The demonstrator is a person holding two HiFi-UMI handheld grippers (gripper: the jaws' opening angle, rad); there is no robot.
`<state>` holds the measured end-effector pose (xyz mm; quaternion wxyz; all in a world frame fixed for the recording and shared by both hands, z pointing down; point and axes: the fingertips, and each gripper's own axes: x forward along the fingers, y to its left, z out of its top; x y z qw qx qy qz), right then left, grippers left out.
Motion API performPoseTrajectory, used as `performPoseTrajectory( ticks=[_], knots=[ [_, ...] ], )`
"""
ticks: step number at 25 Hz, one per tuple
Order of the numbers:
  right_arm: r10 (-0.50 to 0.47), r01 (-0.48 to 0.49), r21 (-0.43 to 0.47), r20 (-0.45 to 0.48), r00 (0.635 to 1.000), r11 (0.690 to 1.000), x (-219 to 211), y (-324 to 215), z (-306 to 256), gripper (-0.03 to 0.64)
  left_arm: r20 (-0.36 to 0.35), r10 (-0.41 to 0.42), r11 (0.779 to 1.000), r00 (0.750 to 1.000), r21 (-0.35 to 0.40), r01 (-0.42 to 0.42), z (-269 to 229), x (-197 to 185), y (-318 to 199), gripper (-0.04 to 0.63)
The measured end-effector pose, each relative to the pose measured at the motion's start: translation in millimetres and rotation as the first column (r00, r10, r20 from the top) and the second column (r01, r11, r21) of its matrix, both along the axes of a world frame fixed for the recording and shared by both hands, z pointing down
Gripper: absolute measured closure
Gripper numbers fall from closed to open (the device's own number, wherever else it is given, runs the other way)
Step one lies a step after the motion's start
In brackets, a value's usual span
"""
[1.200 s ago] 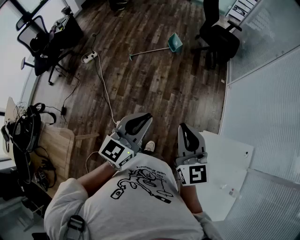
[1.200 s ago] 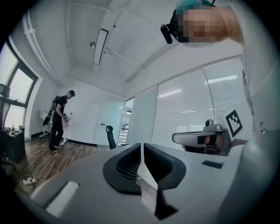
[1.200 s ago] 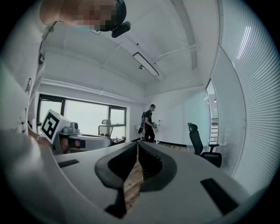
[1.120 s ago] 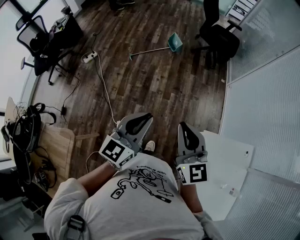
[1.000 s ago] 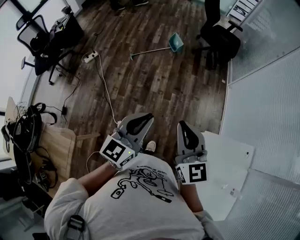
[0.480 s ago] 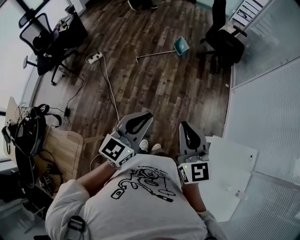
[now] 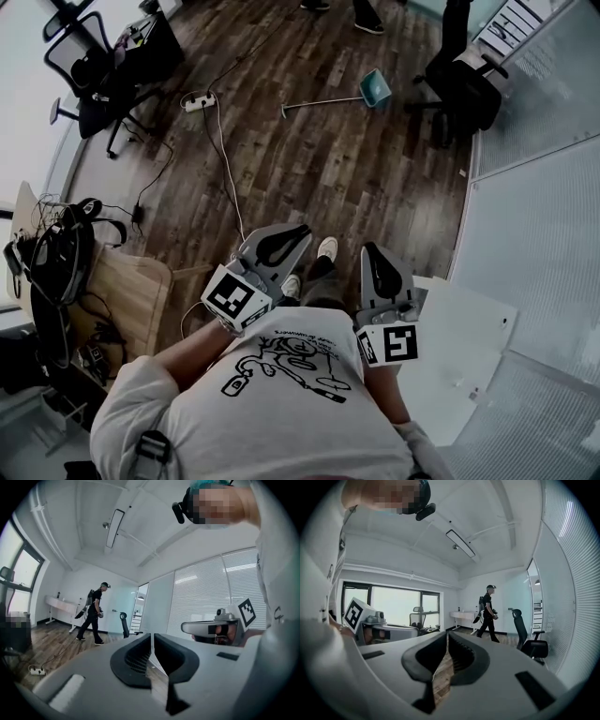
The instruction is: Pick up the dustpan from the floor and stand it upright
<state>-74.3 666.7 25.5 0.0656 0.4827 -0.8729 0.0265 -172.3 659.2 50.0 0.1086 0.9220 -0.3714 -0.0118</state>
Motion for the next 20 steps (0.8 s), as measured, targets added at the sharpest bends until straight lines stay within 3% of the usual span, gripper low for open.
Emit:
performPoseTrajectory(
  ticks=[9,20],
  knots=[
    [-0.010,0.011,-0.017,0.007,1.000,1.000,21,-59,8,0.604,0.015,-0.022,1.000,1.000,-0.020,0.022,9,16,-57,0.576],
    [-0.002,0.002,-0.024,0.026,1.000,1.000,93,-155,8,0.606,0.034,-0.025,0.999,0.999,-0.038,0.026,9,83,-151,0.575]
  ],
)
